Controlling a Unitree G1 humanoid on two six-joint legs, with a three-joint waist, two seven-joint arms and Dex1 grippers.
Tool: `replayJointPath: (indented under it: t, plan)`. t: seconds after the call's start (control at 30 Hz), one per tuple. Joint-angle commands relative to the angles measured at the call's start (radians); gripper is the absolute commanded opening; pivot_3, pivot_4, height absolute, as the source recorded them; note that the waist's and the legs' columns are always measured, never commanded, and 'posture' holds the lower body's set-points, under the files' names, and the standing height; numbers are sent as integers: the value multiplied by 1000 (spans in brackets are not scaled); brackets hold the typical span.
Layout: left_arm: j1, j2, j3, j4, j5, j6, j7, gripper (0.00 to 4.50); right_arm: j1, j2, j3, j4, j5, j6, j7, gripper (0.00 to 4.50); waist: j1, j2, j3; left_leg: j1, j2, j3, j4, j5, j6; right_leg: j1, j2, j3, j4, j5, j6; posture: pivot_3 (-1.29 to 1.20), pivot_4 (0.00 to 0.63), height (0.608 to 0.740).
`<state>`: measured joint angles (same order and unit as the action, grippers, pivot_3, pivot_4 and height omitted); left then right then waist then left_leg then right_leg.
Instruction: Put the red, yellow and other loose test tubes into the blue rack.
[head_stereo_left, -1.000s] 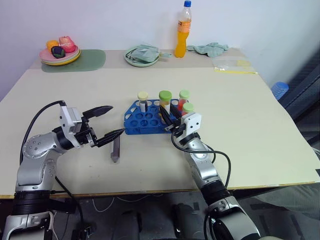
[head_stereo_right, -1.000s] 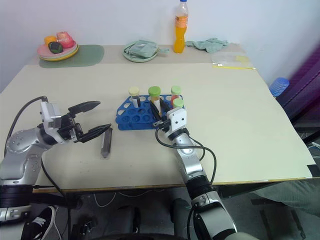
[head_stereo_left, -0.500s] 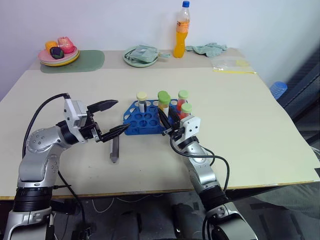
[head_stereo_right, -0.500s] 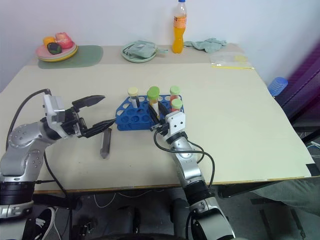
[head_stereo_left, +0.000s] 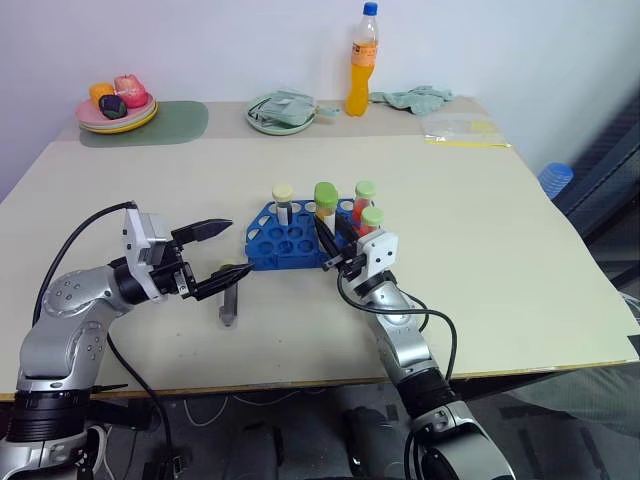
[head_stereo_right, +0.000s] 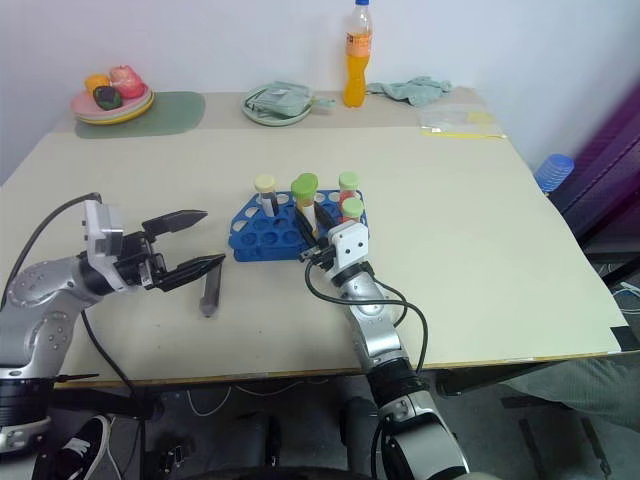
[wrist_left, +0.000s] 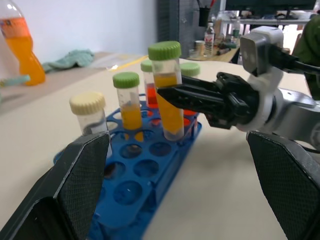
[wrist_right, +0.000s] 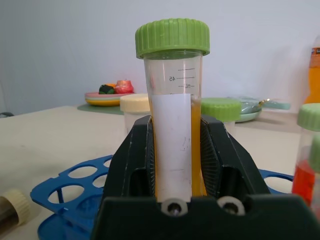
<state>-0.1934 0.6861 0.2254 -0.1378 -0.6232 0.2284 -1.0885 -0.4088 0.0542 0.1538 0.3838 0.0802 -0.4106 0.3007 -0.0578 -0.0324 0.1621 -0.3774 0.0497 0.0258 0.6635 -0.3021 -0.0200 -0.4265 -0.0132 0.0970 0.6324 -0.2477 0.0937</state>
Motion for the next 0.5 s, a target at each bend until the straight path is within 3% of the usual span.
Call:
replayJointPath:
  t: [0.03, 0.5]
  plan:
    - [1, 7, 34, -20, -20, -13, -11, 4500, -40, -8, -24, 13, -4, -30, -2, 744, -3, 0, 0, 0, 0, 0, 0, 0, 0, 0, 0, 0, 0, 0, 0, 0, 150, 740]
    - [16, 9, 51, 30, -19, -42, -60, 4500, 4, 25, 14, -28, -8, -27, 15, 744, -14, 0, 0, 2, 0, 0, -1, 0, 0, 1, 0, 0, 1, 0, 0, 0, 150, 740]
